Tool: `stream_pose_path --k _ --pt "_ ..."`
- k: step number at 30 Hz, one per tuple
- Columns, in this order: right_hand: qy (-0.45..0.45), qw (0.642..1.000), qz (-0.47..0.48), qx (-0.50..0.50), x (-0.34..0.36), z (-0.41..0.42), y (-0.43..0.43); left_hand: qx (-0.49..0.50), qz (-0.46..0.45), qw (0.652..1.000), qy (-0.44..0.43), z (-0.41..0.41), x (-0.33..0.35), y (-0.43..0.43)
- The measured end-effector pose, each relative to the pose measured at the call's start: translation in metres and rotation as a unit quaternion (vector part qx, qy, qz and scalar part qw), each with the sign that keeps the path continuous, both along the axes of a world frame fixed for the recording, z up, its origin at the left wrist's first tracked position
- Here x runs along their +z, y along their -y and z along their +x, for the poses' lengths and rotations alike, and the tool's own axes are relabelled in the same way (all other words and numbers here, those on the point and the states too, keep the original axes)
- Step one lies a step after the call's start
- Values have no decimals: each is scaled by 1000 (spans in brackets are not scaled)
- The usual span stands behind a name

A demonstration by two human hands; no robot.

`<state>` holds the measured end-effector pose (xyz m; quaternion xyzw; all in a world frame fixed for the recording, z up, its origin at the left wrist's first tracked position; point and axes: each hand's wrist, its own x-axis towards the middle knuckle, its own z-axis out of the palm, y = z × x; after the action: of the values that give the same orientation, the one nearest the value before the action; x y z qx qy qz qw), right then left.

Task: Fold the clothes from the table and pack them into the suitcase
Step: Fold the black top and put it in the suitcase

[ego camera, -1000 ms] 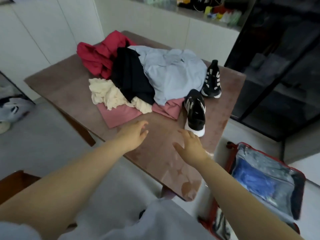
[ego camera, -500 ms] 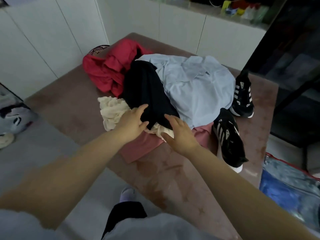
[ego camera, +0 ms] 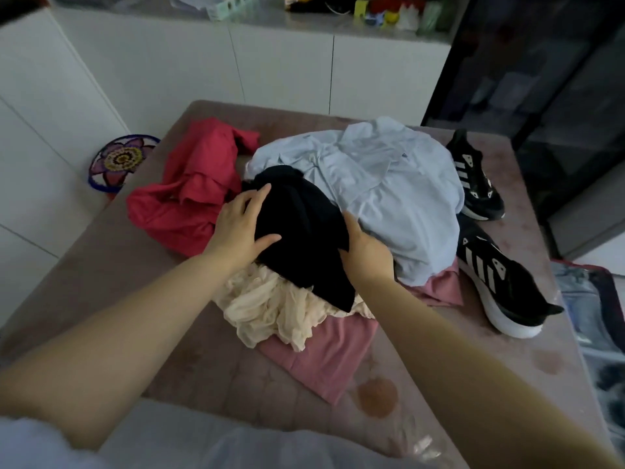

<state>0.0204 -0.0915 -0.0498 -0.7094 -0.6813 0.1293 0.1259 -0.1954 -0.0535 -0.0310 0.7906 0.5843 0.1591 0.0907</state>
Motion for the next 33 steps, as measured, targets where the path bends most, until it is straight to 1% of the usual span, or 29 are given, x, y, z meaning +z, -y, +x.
stream_pose_path --k 2,3,5,7,9,12,14,15,16,18,20,22,24,28,30,33 --pt "24 1000 0 -3 8 3 -1 -23 9 1000 -9 3 0 -6" --pt "12 1000 8 -2 13 3 0 -37 14 999 -10 7 0 -8" --pt "-51 997 55 7 27 3 3 -56 31 998 -4 16 4 -14" --pt "-124 984 125 21 47 1 5 -55 40 998 9 22 10 -23" --pt "-171 969 177 18 72 4 4 -49 39 998 20 25 18 -33" --pt "-213 955 206 0 104 20 6 -31 75 996 36 27 31 -42" --pt "-224 952 208 -14 117 41 13 -11 105 992 70 30 39 -43" --pt "-220 953 208 -22 120 54 18 -5 101 991 90 33 41 -42" --pt "-213 956 203 -29 121 68 25 -9 92 991 98 37 44 -41" --pt "-200 963 175 -44 118 98 41 -42 79 993 74 47 42 -39" --pt "-188 970 139 -60 106 124 57 -64 60 995 44 57 38 -35" --pt "-174 976 103 -80 90 150 78 -76 37 996 42 71 35 -30" --pt "-155 980 49 -118 74 175 99 -85 14 996 22 81 31 -24" --pt "-130 971 -74 -188 38 212 135 -82 -51 995 -28 87 15 -15" --pt "-121 965 -109 -206 24 217 144 -89 -53 993 -50 90 6 -7" --pt "-119 960 -129 -218 10 208 145 -97 -31 992 -79 95 -3 2"
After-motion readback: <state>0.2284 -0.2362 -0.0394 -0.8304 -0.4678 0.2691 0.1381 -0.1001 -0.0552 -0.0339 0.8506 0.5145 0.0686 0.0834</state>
